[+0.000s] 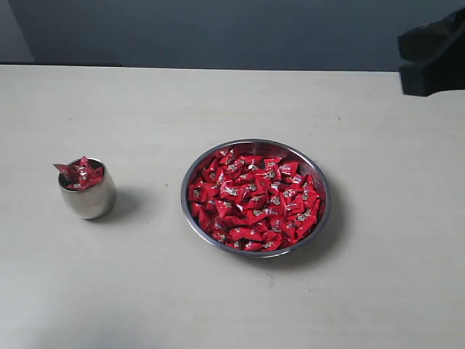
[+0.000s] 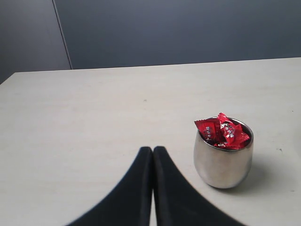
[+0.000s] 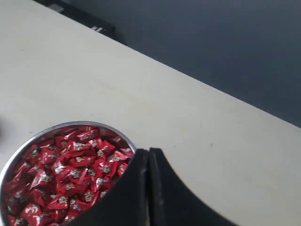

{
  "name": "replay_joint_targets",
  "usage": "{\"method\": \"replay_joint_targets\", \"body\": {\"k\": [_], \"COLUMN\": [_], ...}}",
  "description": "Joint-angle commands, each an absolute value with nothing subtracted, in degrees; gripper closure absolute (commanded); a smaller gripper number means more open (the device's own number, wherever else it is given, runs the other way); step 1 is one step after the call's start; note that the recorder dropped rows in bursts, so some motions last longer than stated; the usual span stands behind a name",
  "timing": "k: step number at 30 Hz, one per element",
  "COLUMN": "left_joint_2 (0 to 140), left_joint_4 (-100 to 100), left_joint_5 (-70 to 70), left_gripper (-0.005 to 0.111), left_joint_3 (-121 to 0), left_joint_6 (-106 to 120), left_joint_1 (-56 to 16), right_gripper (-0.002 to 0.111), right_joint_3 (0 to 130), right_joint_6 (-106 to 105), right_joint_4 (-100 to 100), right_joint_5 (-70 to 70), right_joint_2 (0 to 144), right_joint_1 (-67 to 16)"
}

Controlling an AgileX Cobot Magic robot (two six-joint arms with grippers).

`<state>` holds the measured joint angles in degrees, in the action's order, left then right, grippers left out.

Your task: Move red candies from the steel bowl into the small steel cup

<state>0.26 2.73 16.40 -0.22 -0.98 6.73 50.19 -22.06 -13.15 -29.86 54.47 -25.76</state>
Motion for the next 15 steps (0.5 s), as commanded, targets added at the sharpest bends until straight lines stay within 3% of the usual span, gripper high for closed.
{"method": "replay_joint_targets", "body": {"k": [1,6,15], "left_joint_2": [0.0,0.0,0.0], "left_joint_4": [2.6,2.6,2.6], "left_joint_5": [16.3,16.3,16.3], "left_gripper": [0.106,0.106,0.106], "left_joint_3": [0.0,0.0,0.0], "left_joint_6": [-1.1,-1.1,-1.1], "left_joint_1": [6.8,6.8,6.8], "right_gripper": [0.109,0.109,0.109], "right_joint_3": [50.0,49.3,26.9], "right_joint_6": [-21.9,-21.9,-16.9], "right_joint_4": [-13.0,-10.5,-9.0], "right_joint_5": [-33.5,-38.3,-26.1], "right_joint_2": [49.4,41.2,21.1], "right_joint_1": [-20.4,-14.4,-7.6]}}
